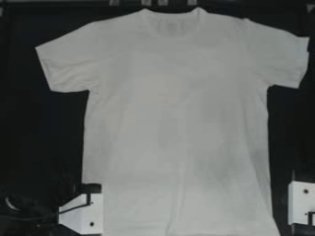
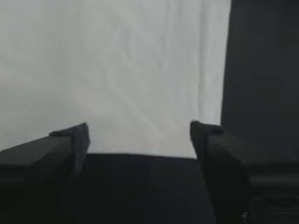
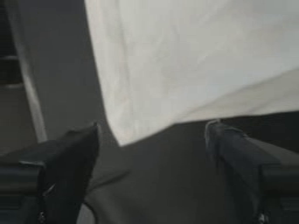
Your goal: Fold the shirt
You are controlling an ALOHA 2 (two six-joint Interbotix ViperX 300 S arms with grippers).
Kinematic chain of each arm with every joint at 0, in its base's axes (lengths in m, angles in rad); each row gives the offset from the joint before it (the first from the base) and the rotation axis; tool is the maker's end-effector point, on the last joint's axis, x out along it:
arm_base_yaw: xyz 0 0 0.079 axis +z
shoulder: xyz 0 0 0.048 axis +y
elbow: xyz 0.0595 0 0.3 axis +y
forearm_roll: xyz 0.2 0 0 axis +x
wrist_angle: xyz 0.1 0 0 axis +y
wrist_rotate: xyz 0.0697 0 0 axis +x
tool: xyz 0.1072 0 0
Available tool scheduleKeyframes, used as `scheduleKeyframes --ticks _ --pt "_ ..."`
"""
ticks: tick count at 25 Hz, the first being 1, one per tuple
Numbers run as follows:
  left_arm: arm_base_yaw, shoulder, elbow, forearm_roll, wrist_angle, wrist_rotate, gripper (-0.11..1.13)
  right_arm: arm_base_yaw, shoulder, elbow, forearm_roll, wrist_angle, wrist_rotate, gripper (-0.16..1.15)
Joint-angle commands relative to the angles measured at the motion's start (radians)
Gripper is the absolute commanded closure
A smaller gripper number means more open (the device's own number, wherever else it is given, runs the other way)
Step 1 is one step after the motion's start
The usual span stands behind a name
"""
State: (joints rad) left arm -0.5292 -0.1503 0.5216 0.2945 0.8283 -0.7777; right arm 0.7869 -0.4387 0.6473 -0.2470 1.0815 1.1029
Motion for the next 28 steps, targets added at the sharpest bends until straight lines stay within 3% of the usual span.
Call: scheduleKeyframes --ticks 1,14,28 --pt "-0.008 0.012 -0.026 -0.011 -0.006 -0.025 0.04 0.006 0.014 0.017 -0.015 -0.069 0.028 0.00" --pt "-0.018 0.127 -0.021 -0.011 -0.063 -0.064 0.05 0.006 0.140 0.101 -0.086 -0.253 0.152 0.00" --pt "-0.032 0.250 -0.071 -0.074 -0.095 -0.063 0.04 0.006 0.244 0.130 -0.052 -0.385 0.198 0.00"
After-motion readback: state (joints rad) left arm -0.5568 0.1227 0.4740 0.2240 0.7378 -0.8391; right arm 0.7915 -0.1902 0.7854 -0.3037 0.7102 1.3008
